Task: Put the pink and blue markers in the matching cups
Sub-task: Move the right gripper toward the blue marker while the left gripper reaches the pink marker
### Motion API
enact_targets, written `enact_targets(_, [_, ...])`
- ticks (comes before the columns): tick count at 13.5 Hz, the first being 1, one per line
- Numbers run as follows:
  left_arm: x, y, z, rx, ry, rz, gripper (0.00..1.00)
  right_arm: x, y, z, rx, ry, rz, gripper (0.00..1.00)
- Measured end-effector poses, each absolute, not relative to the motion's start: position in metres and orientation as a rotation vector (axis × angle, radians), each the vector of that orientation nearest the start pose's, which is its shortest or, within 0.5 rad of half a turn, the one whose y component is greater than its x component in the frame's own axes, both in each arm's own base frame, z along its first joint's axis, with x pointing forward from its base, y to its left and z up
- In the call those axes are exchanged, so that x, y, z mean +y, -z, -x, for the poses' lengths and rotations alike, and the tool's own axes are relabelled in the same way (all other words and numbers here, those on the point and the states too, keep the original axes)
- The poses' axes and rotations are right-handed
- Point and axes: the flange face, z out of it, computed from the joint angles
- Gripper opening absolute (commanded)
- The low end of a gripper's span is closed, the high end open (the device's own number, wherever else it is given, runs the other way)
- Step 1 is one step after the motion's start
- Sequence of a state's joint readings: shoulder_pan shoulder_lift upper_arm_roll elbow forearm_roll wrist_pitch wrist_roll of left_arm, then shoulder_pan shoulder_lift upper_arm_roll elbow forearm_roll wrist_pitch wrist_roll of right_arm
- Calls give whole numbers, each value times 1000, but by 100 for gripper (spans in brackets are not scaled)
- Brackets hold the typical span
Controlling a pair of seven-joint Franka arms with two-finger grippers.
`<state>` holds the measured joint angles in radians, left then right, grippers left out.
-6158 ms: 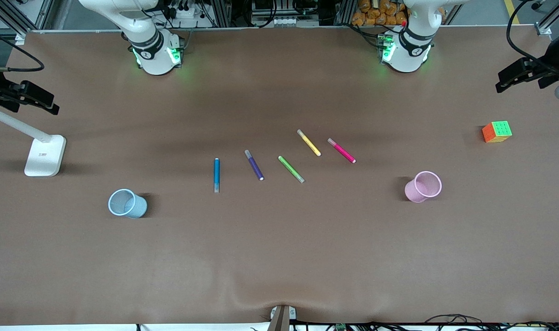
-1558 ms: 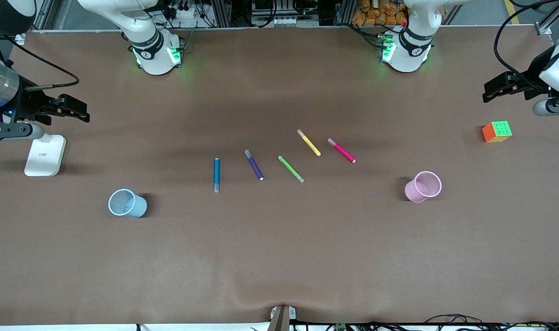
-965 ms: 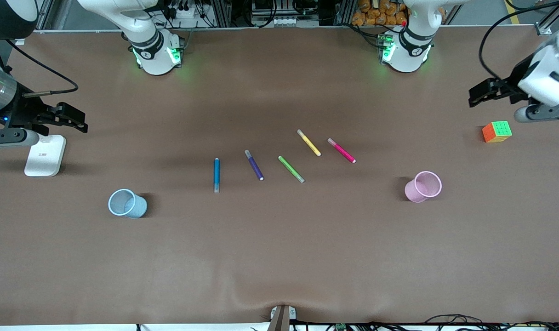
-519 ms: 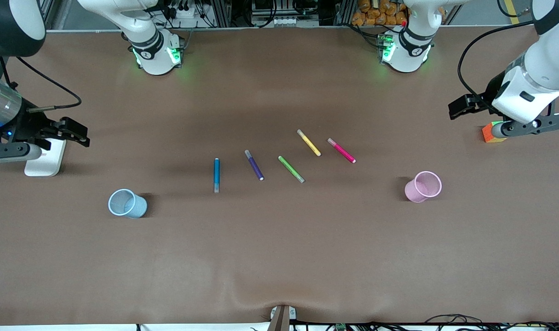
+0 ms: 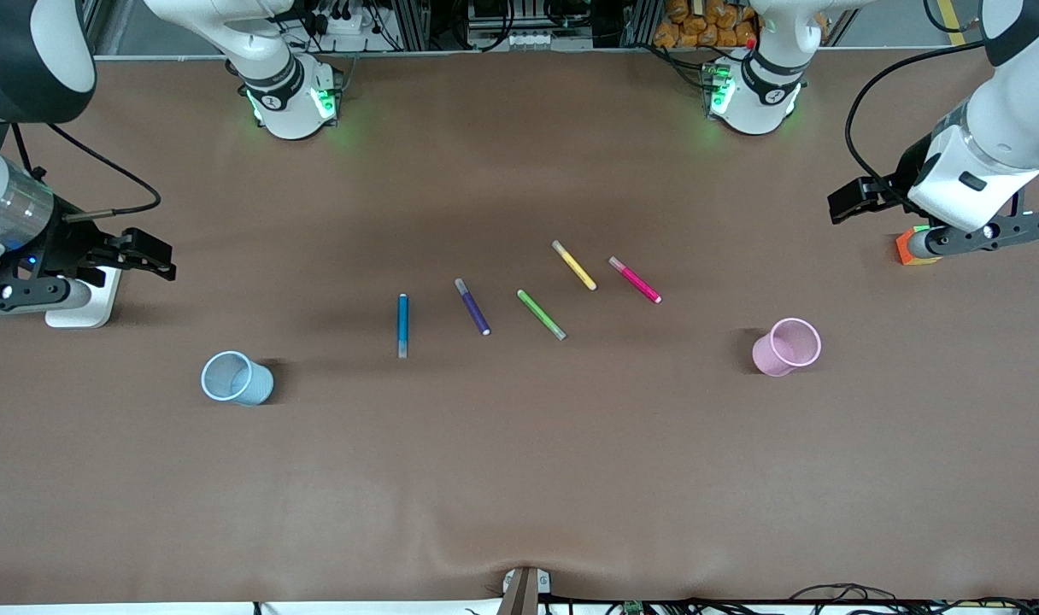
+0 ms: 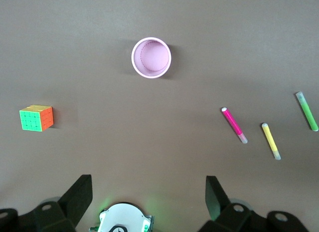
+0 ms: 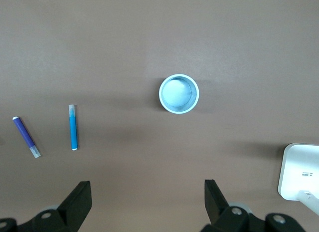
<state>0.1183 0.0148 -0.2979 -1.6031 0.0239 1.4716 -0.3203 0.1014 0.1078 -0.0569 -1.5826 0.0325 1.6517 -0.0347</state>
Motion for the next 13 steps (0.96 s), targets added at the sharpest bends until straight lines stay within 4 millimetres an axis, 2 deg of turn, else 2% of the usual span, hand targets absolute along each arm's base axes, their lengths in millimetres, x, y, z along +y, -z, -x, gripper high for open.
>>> enact_targets(3, [-93, -595, -538, -221, -206, 3073, 100, 37, -552, -595, -134, -90, 3110, 100])
enact_targets(8, [-91, -595, -539, -226, -203, 3073, 100, 71, -532, -599, -217, -142, 3103, 100])
enact_targets(13, [-92, -595, -539, -224, -202, 3074, 100, 93, -500, -612, -245, -210, 3066, 100])
